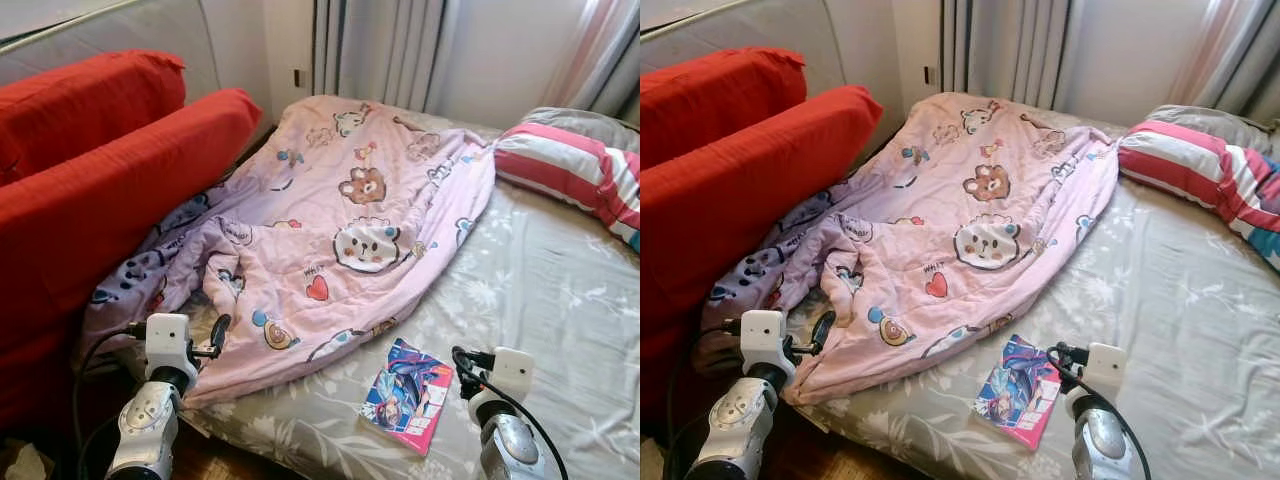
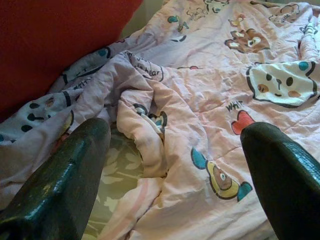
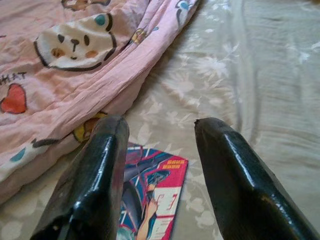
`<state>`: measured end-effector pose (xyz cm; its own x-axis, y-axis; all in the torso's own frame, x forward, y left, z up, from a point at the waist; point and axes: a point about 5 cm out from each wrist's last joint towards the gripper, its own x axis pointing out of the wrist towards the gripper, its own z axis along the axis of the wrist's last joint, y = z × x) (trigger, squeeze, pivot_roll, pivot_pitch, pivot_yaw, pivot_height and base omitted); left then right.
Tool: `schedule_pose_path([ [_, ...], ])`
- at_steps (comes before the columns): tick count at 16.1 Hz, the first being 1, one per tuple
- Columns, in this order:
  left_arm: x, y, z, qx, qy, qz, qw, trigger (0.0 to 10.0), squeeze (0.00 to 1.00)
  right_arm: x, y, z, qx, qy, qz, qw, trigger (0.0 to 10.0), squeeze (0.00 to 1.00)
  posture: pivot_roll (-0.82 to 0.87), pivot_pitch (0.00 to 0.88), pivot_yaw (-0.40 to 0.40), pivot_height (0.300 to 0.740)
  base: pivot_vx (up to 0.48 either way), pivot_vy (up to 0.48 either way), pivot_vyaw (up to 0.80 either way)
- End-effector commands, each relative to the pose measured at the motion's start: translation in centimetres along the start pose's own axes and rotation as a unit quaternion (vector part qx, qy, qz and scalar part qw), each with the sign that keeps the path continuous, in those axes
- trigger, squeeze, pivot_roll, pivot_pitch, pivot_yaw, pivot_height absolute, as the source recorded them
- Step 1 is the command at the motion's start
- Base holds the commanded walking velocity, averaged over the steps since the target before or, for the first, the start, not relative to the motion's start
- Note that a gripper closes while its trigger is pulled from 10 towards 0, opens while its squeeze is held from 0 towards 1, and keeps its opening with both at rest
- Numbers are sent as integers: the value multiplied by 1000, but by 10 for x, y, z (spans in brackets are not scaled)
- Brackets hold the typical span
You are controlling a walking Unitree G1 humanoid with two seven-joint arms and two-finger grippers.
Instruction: Clean up the room
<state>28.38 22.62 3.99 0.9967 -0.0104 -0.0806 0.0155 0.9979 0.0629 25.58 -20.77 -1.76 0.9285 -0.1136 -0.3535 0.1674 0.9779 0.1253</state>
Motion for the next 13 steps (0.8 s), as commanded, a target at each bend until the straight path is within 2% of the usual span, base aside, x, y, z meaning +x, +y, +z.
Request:
schedule_pose_path([
  [1, -1, -3, 0, 0, -5, -3, 1000, 10000, 0, 0, 2, -3, -7, 13, 13, 1000, 10000, 0, 138, 89, -19, 701, 0, 0, 0],
  [3, 0, -5, 0, -2, -4, -7, 1000, 10000, 0, 0, 2, -5, -9, 22, 15, 1000, 10000, 0, 130, 87, -14, 701, 0, 0, 0],
  [7, 4, -10, 1, -2, -2, -20, 1000, 10000, 0, -2, 7, -9, -14, 31, 29, 999, 10000, 0, 107, 78, 1, 674, 0, 0, 0],
  [13, 7, -10, 6, 3, -6, -28, 1000, 10000, 0, -4, 7, -11, 0, 24, 22, 999, 10000, 0, 119, 96, 10, 674, 0, 0, 0],
])
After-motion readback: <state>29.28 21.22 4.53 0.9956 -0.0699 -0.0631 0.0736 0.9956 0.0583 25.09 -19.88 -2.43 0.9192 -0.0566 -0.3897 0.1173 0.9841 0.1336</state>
